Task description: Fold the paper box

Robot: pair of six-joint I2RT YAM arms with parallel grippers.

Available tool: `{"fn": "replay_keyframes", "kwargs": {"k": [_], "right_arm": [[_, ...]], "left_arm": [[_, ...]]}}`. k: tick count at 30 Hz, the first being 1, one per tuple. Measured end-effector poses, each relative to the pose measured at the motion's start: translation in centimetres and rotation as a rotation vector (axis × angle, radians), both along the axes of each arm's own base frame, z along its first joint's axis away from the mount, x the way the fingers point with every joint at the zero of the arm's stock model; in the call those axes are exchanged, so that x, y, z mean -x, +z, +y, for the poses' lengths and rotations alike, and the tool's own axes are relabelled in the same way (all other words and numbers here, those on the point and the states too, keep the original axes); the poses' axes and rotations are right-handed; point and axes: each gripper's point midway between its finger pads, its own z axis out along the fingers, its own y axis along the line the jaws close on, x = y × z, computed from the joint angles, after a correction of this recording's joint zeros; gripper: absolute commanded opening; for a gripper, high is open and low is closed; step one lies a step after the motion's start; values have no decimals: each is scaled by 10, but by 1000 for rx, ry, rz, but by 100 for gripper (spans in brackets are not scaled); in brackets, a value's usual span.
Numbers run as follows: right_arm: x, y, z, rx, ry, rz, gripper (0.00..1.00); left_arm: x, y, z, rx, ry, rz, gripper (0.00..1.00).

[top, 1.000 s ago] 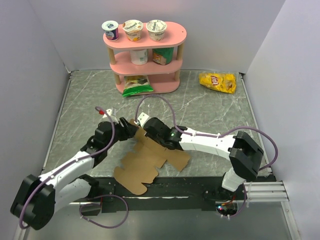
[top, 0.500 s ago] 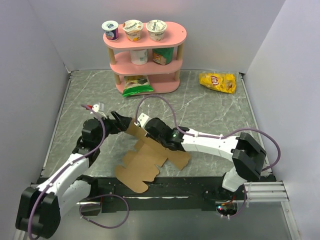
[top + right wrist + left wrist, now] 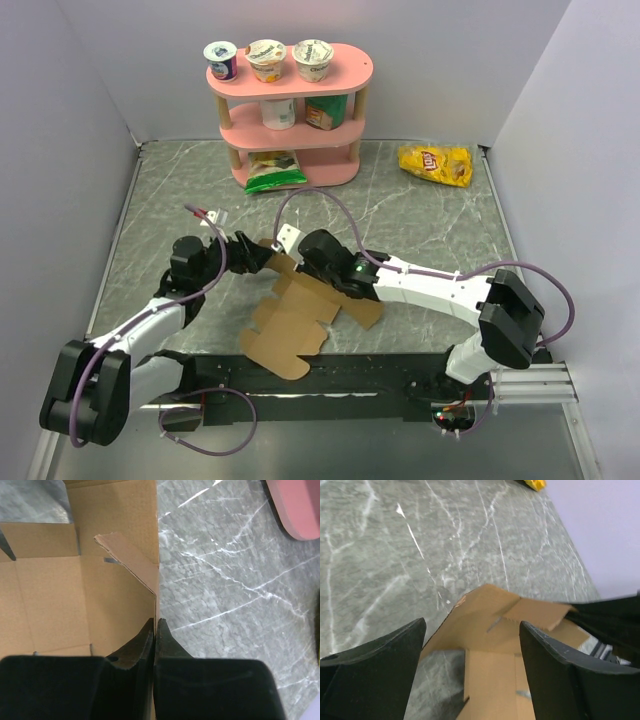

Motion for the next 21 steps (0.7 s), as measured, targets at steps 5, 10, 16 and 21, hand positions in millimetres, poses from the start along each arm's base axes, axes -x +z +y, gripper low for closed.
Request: {"fn": "replay_keyframes", "kwargs": {"k": [5,10,16,21], "right_arm": [[-3,0,-3,11,2,-7,0],[-4,0,-3,22,13,-12,0],[-5,1,-1,19,24,-22,0],[-7,1,-4,29,20,-29,4]], "left_arm": [[8,-10,-2,-1,-25,10,66],[9,-19,-5,-18,-45,19,55],[14,-31,-19,-64,-85,27,38],[9,-35,-24,-152,-46,3,15]]}}
